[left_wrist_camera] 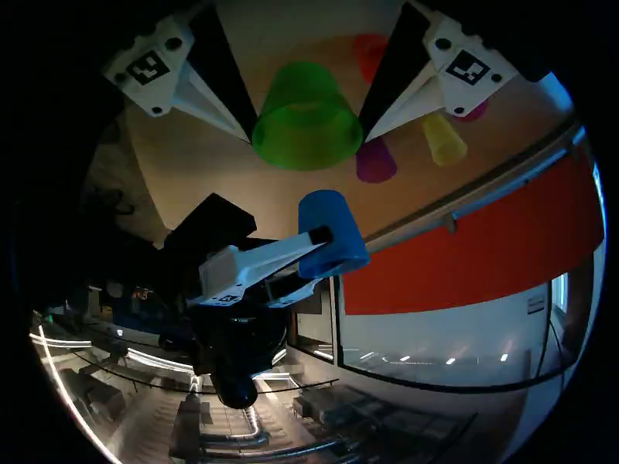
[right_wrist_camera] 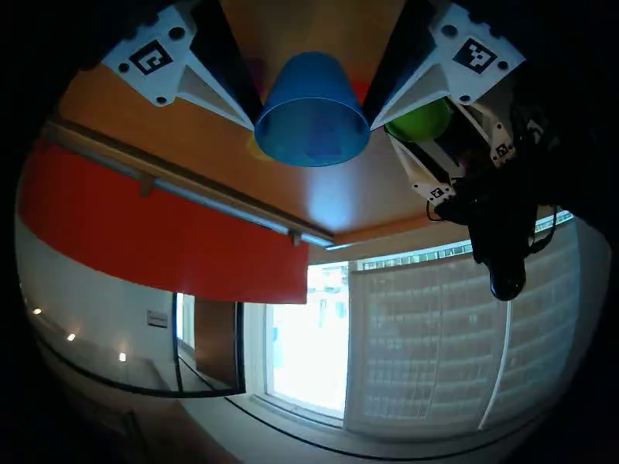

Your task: Pour water

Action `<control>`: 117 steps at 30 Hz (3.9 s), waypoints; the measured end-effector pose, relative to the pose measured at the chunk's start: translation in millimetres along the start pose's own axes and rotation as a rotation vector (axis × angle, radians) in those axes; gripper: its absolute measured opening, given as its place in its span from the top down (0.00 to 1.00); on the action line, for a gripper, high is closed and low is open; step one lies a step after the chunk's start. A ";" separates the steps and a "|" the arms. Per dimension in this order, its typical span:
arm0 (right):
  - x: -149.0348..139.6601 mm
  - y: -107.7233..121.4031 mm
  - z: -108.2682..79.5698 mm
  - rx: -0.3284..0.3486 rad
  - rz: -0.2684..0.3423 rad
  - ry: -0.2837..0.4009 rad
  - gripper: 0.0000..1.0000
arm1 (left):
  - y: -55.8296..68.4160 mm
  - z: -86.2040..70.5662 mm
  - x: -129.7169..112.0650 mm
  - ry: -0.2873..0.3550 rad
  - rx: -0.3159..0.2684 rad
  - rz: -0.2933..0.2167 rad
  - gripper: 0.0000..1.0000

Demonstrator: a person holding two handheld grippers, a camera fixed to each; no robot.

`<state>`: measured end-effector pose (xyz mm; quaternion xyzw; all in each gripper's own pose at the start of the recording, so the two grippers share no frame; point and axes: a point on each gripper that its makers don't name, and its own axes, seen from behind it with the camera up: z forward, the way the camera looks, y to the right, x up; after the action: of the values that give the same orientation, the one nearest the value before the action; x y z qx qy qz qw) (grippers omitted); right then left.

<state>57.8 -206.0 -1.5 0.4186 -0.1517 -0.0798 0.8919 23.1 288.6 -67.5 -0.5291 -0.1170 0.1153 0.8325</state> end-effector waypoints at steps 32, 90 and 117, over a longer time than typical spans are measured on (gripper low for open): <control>-70.6 28.1 4.9 -0.009 0.027 -0.136 0.10 | 16.4 52.4 -70.7 -0.279 -0.097 0.025 0.11; -104.6 40.1 32.0 -0.003 0.032 -0.200 0.10 | 14.5 50.6 -107.1 -0.358 -0.111 -0.006 0.04; -122.4 21.6 79.7 0.061 0.027 -0.260 0.10 | 13.9 -1.3 -112.4 -0.343 -0.035 -0.005 0.00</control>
<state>-84.0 -216.9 38.3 0.4294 -0.2739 -0.1170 0.8526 -83.8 257.7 -88.9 -0.5156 -0.2608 0.1997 0.7914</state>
